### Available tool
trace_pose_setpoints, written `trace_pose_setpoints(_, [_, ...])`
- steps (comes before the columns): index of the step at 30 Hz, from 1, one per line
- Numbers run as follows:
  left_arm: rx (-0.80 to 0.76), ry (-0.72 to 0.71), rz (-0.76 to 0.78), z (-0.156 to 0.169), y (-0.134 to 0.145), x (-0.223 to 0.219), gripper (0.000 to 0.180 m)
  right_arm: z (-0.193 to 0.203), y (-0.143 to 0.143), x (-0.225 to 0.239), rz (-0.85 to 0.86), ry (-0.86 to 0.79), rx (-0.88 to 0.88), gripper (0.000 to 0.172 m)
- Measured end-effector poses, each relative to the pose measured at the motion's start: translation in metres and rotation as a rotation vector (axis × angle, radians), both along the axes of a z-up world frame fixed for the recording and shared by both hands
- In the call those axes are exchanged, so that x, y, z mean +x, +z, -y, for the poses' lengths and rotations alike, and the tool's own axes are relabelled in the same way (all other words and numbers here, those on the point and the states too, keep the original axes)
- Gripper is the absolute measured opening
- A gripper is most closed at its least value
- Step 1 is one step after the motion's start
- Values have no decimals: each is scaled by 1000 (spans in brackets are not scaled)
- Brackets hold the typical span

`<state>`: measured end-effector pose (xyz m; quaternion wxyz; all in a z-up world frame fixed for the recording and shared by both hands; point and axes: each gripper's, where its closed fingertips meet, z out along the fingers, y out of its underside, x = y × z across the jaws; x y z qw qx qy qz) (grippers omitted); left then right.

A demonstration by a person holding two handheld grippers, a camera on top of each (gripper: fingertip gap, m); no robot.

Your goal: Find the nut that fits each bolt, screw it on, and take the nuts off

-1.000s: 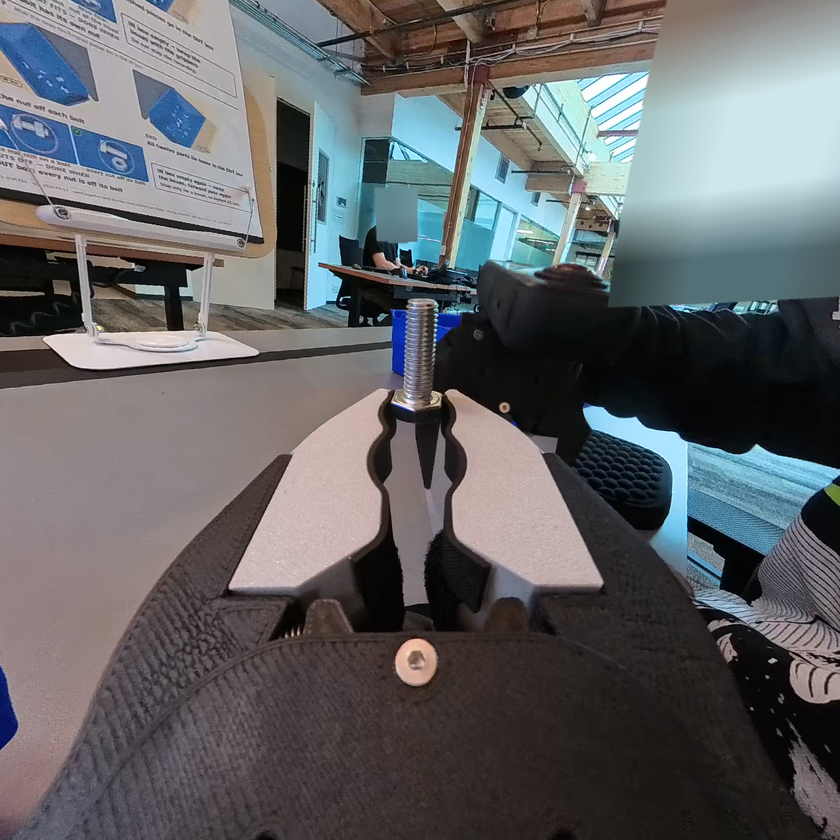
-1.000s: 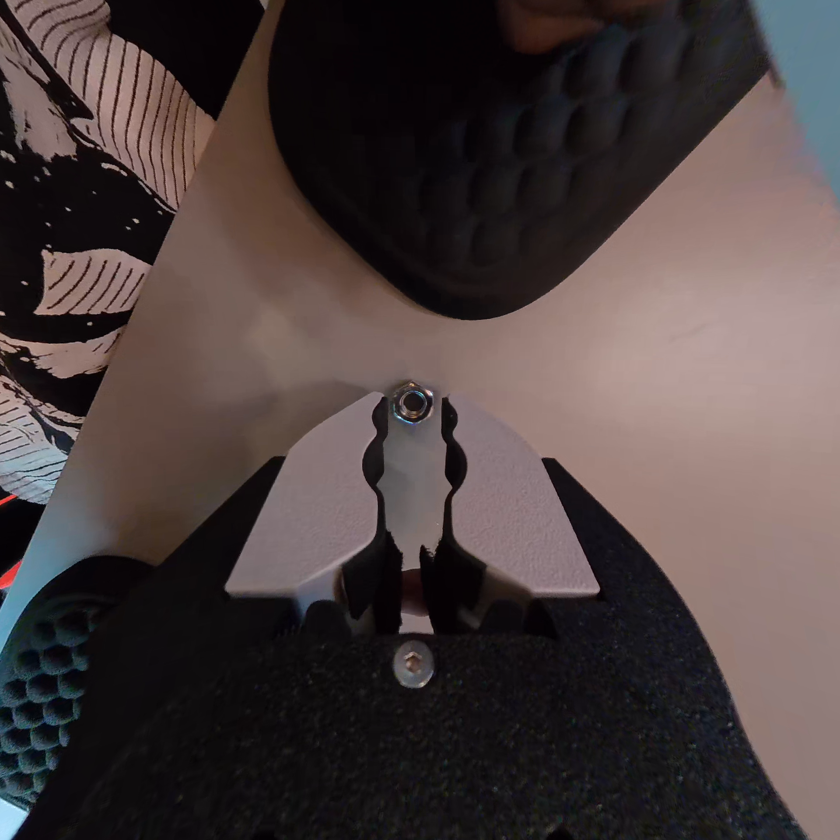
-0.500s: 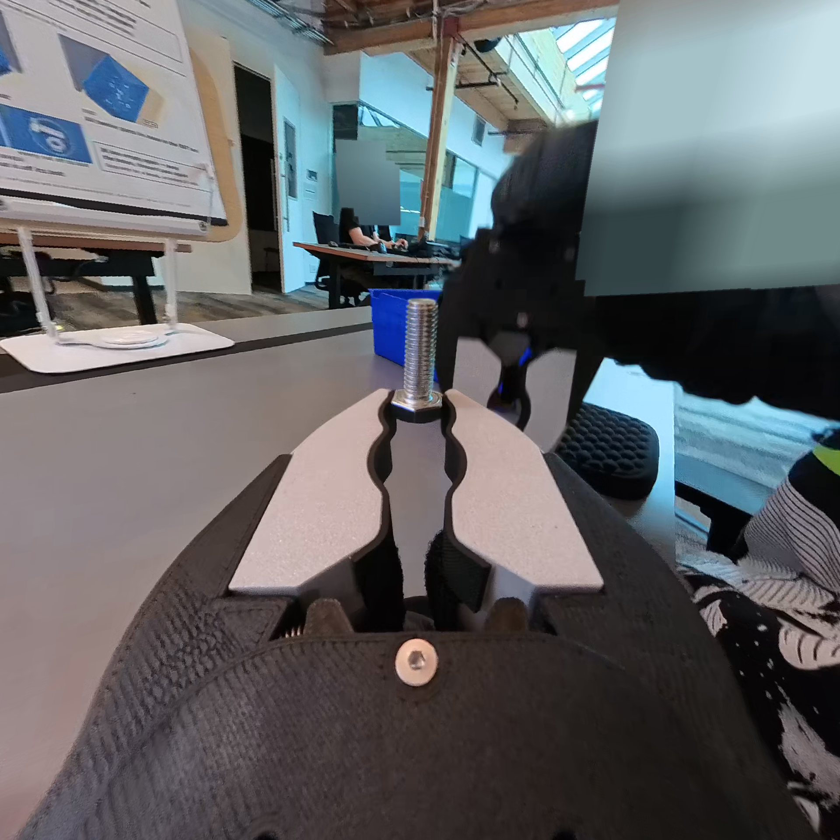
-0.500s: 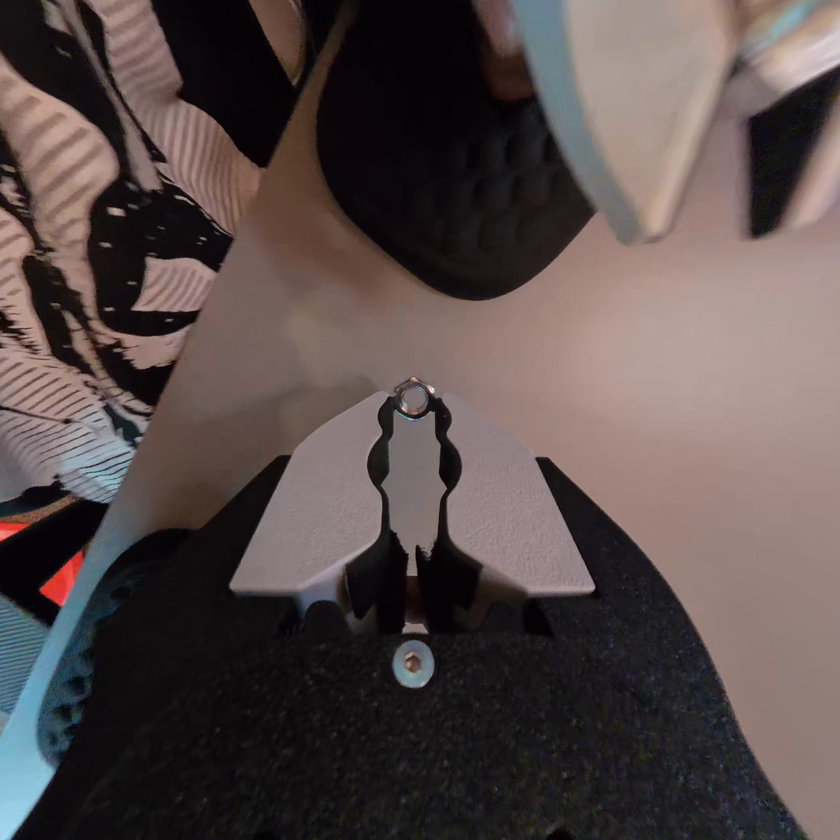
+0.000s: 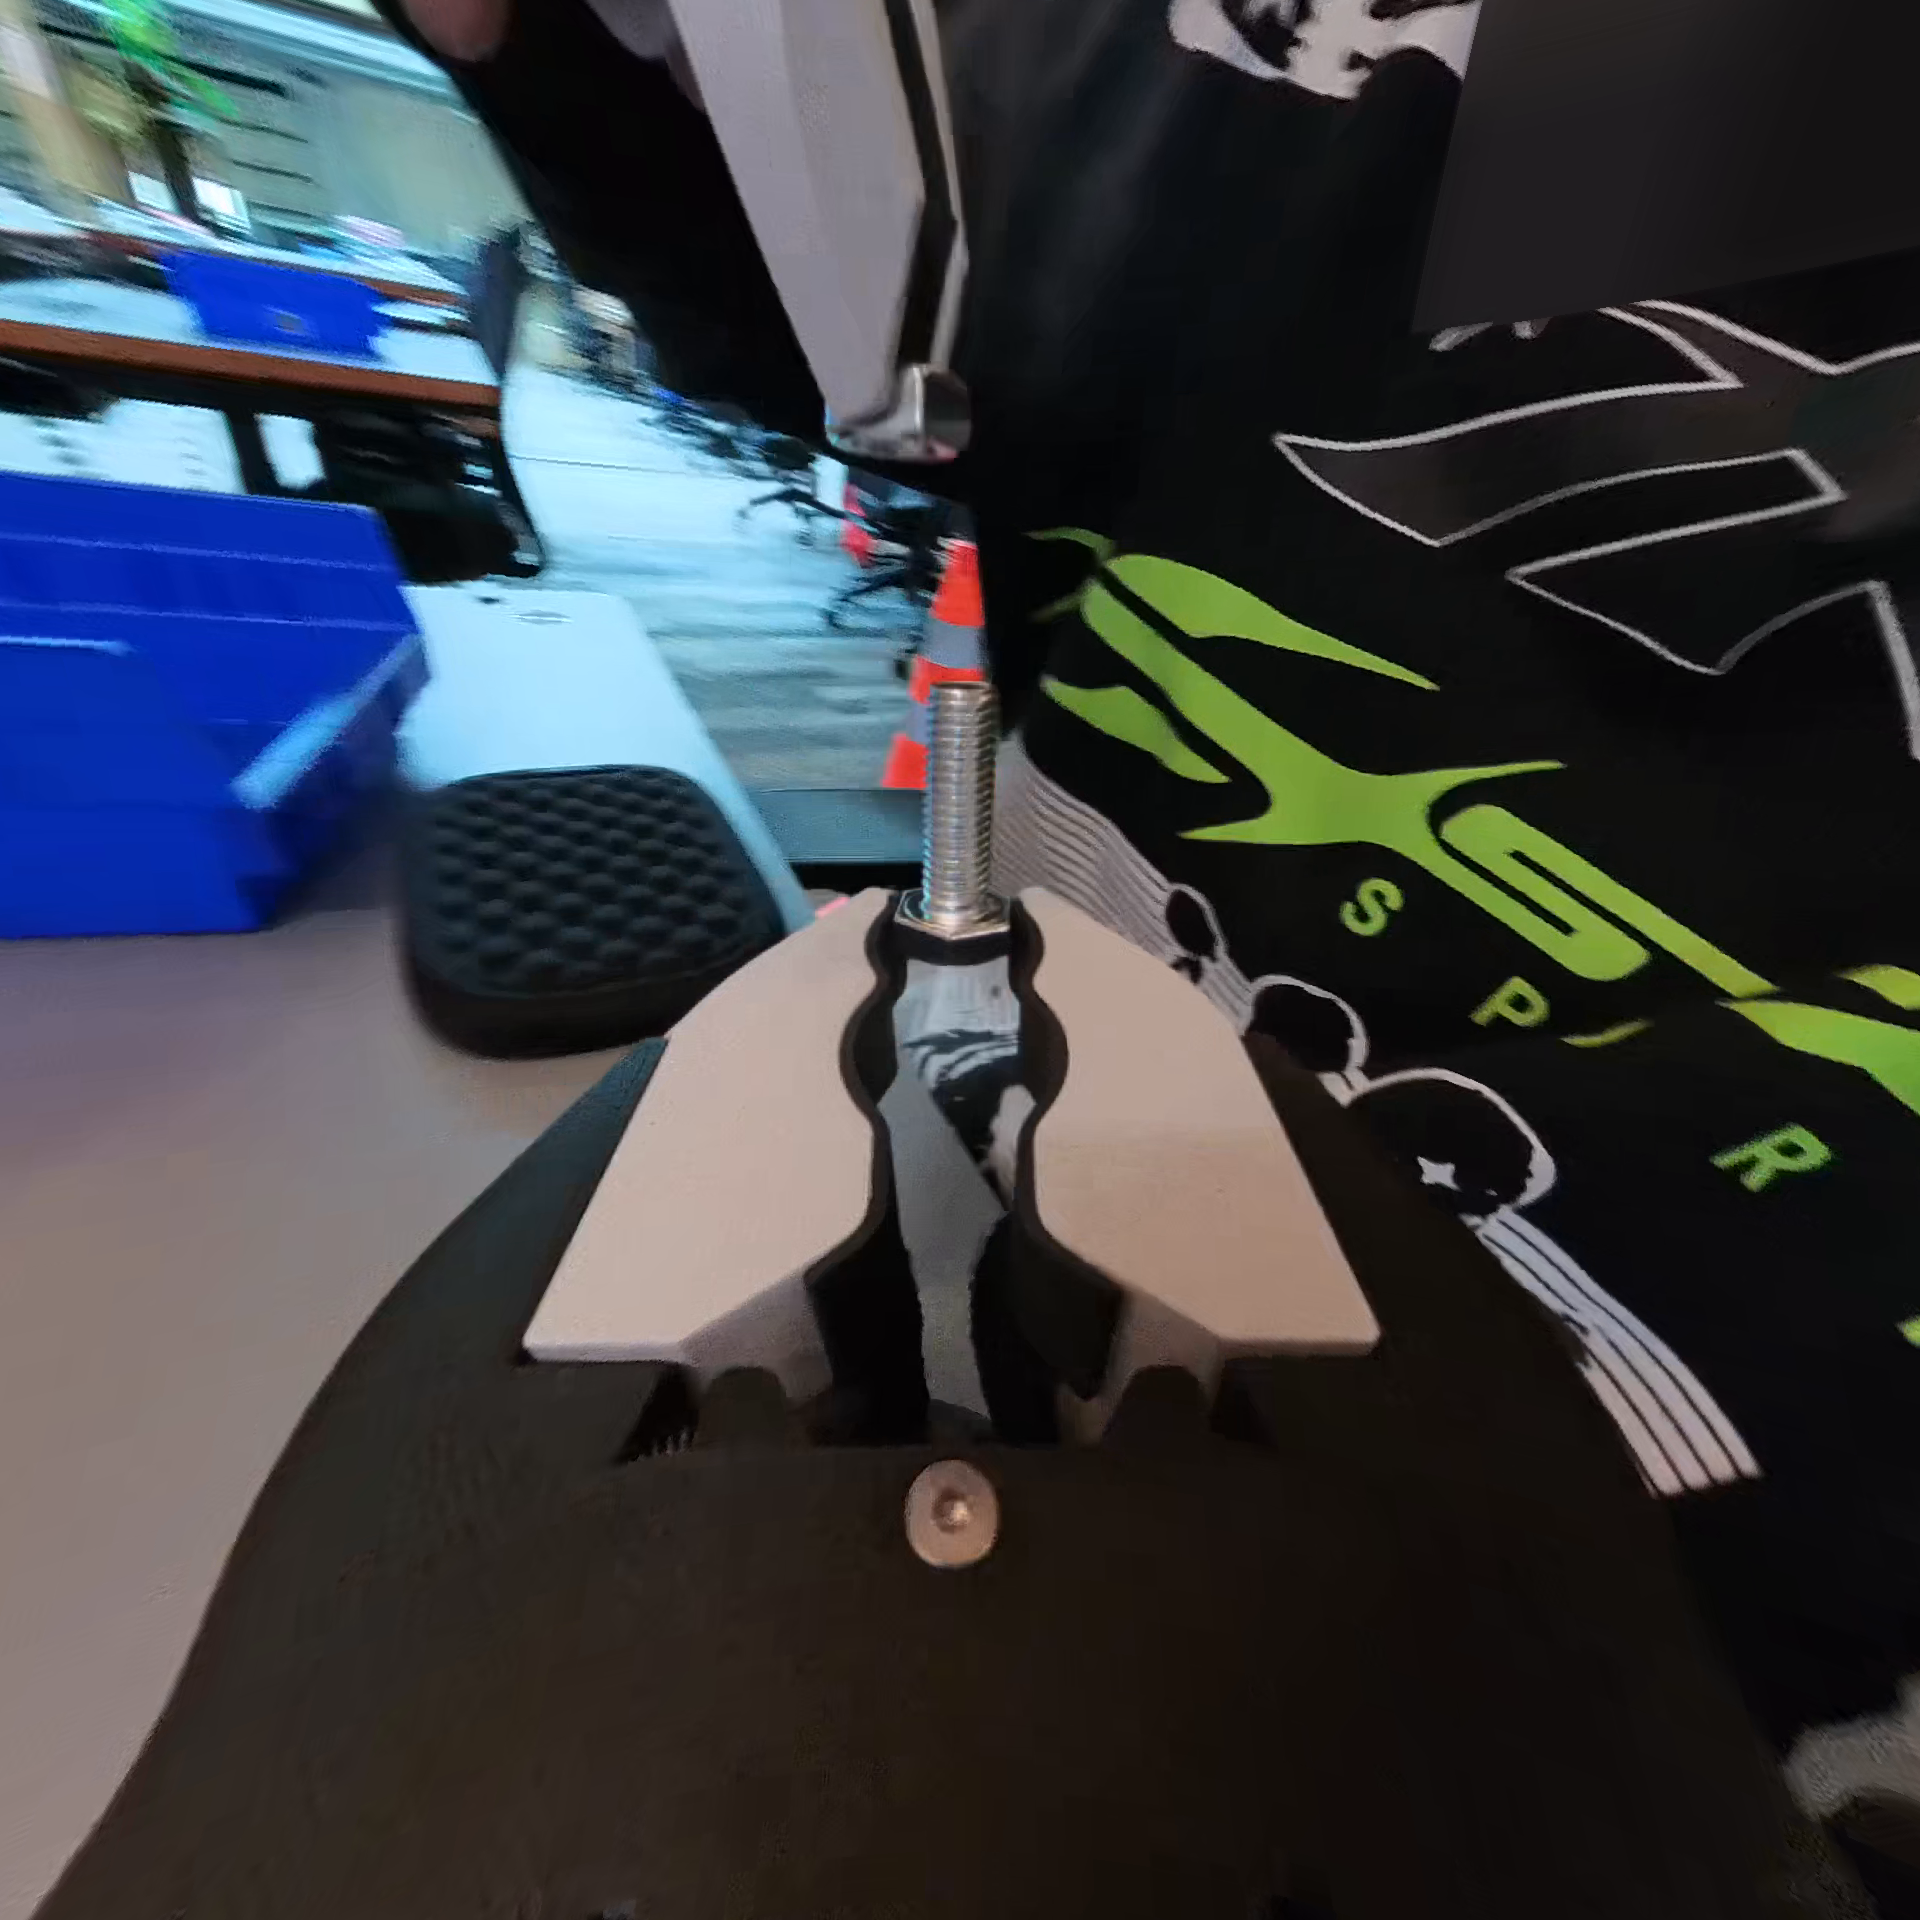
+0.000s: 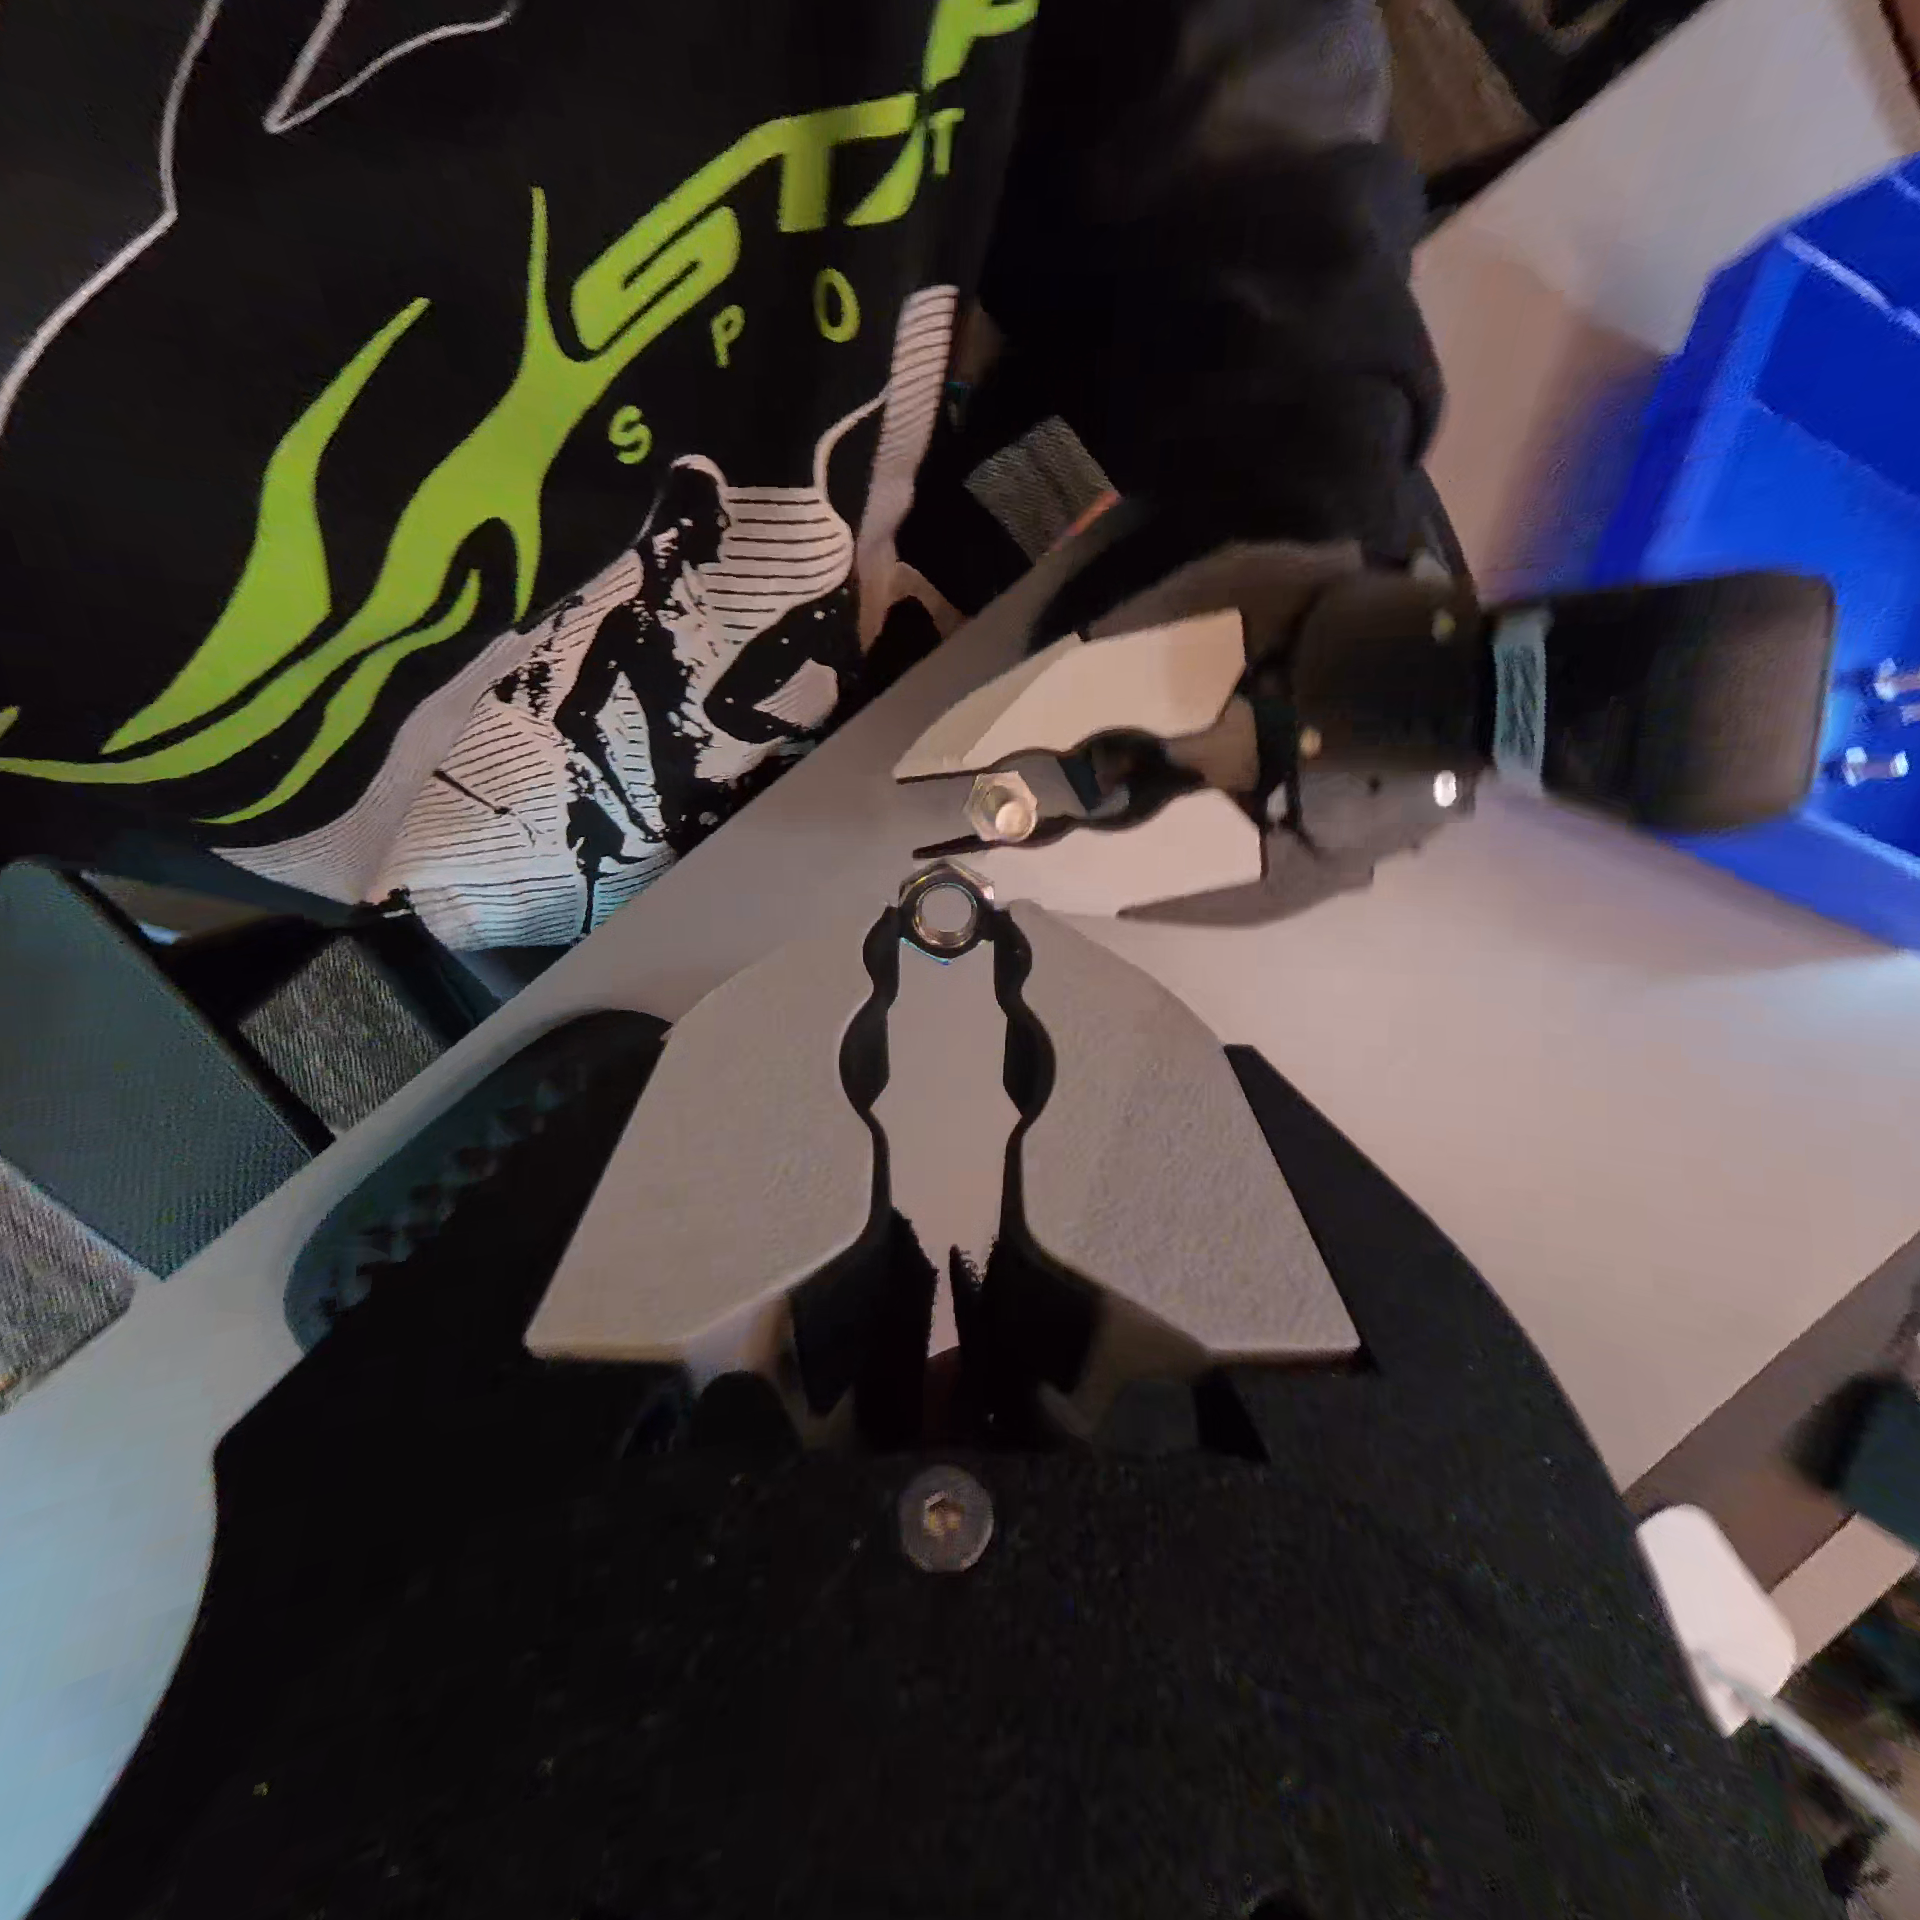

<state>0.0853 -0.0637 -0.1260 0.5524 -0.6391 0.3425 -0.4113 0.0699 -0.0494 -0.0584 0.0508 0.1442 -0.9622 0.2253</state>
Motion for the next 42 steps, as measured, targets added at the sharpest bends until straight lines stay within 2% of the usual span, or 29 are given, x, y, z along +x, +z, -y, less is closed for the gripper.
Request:
trace_pose_setpoints(5, [-22,-251,39,9,5,15,19,16,-13,5,-6,158,65,17])
trace_pose_setpoints(8, [-39,-306,91,8,4,17,19,20,-16,5,-6,207,90,18])
trace_pose_setpoints(12, [-40,-336,71,13,1,20,19,19,-21,4,11,231,118,18])
trace_pose_setpoints(31, [-17,-325,104,12,5,17,18,23,-27,0,60,237,91,18])
trace_pose_setpoints(37, [9,-207,103,1,6,11,18,18,-27,-12,41,144,112,17])
trace_pose_setpoints(42, [-45,-71,52,-16,-1,1,19,2,-33,-18,45,88,190,17])
